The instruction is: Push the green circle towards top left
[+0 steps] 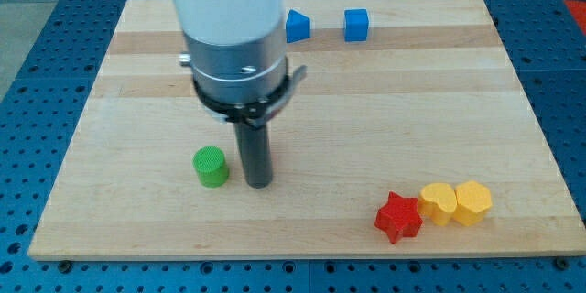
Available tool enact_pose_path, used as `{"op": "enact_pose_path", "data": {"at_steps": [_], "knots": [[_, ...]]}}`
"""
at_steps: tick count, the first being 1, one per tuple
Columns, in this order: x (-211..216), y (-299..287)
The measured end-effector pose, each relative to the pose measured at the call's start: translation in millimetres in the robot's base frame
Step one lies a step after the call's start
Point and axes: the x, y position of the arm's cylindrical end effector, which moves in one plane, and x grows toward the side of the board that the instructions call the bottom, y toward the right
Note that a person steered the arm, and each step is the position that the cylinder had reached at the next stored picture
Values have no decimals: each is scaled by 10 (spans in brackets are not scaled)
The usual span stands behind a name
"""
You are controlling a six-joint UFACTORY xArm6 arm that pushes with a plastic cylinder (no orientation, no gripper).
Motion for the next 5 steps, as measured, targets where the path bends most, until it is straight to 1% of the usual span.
{"op": "enact_pose_path", "data": {"at_steps": [3, 5], "knots": [[-8, -1066], [-292, -1085]]}}
